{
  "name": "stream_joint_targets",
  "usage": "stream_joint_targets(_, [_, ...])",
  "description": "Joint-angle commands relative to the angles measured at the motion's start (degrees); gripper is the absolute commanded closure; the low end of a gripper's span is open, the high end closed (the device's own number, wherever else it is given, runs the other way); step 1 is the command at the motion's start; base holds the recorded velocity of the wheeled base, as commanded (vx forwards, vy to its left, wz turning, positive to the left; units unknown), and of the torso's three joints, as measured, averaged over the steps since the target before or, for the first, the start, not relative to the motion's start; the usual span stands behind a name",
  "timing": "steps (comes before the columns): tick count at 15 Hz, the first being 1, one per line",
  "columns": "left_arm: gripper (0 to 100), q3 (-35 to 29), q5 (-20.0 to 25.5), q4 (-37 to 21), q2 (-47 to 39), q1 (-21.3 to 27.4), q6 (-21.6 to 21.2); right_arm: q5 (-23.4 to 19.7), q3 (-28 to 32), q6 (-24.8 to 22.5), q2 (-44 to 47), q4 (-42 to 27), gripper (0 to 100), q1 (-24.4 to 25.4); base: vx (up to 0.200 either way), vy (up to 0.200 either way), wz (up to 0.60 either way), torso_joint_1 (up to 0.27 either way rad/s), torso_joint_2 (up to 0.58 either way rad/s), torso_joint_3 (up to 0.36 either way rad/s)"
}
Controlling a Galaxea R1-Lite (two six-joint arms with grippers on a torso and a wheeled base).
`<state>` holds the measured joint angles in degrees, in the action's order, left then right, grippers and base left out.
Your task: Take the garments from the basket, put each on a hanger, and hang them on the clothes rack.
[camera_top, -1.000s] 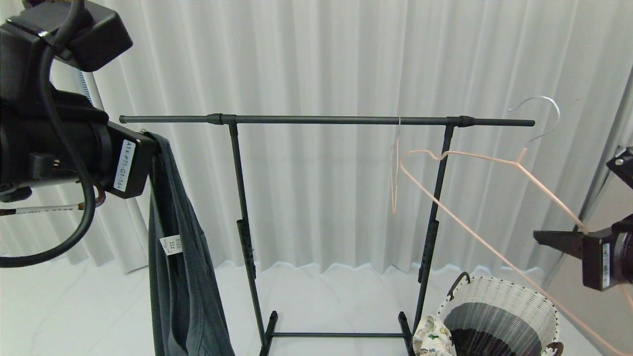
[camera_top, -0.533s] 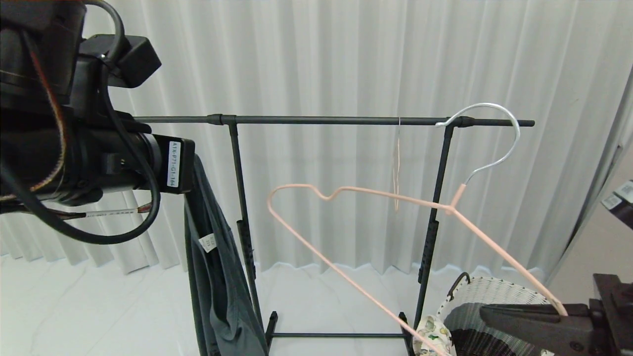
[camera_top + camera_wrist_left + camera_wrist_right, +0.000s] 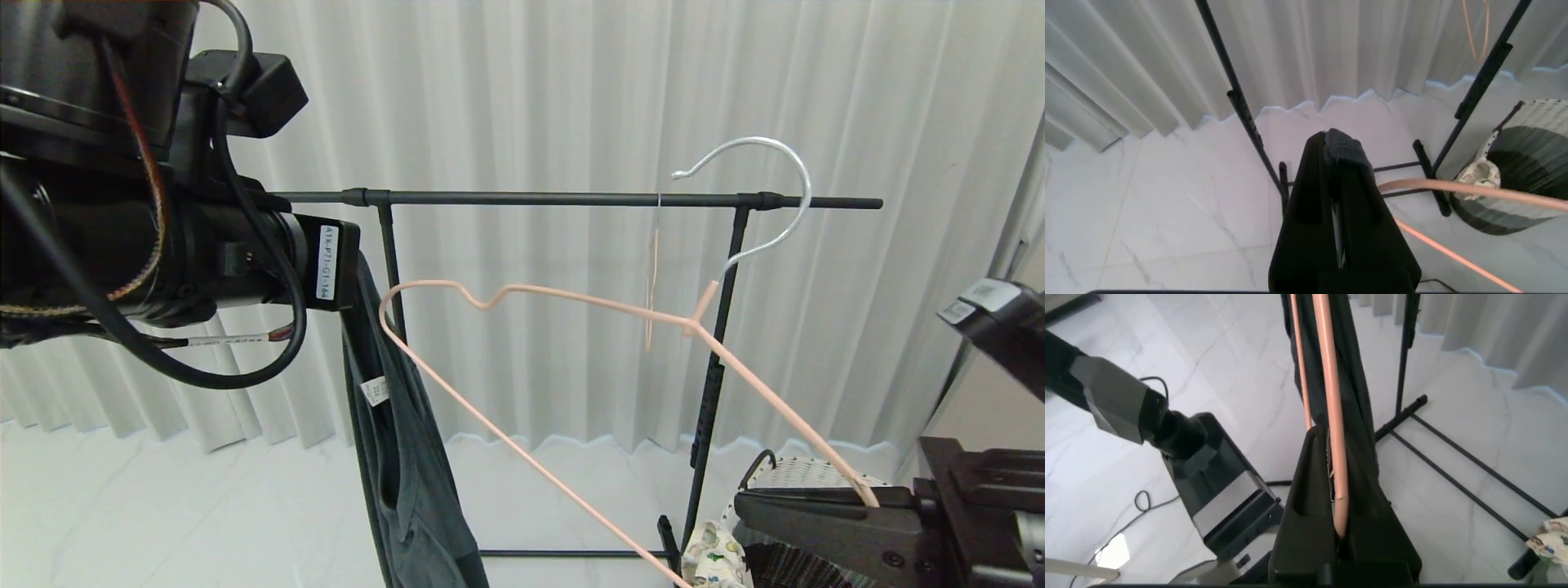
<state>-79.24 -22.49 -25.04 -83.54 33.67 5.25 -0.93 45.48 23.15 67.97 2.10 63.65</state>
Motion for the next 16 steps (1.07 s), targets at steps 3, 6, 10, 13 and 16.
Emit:
stream_joint_targets(3, [100, 0.0, -0.3, 0.0, -1.2, -1.1, 0.0, -0.1, 0.3, 0.0, 2.5, 0.5, 100, -0.1, 0.000, 0.000, 0.00, 0.000, 0.00, 0.000])
stream_joint_targets(6, [100, -0.2, -0.4, 0.0, -1.5, -1.4, -0.1, -0.2, 0.5, 0.0, 2.7, 0.6, 100, -0.1, 0.000, 0.000, 0.00, 0.000, 0.00, 0.000])
stream_joint_targets(10, [100, -1.1, -5.6, 0.0, -3.4, -2.6, 0.1, -2.1, 2.1, -0.1, 3.0, 0.6, 100, 0.2, 0.000, 0.000, 0.00, 0.000, 0.00, 0.000])
stream_joint_targets(13, [100, -1.2, -5.7, 0.0, -2.9, -1.8, 0.0, -2.1, 2.9, -0.3, 5.2, 1.0, 100, 0.2, 0.000, 0.000, 0.00, 0.000, 0.00, 0.000])
stream_joint_targets(16, [100, -1.2, -5.7, 0.0, -2.9, -1.4, 0.0, -2.1, 3.0, -0.2, 7.7, 3.5, 100, -0.2, 0.000, 0.000, 0.00, 0.000, 0.00, 0.000])
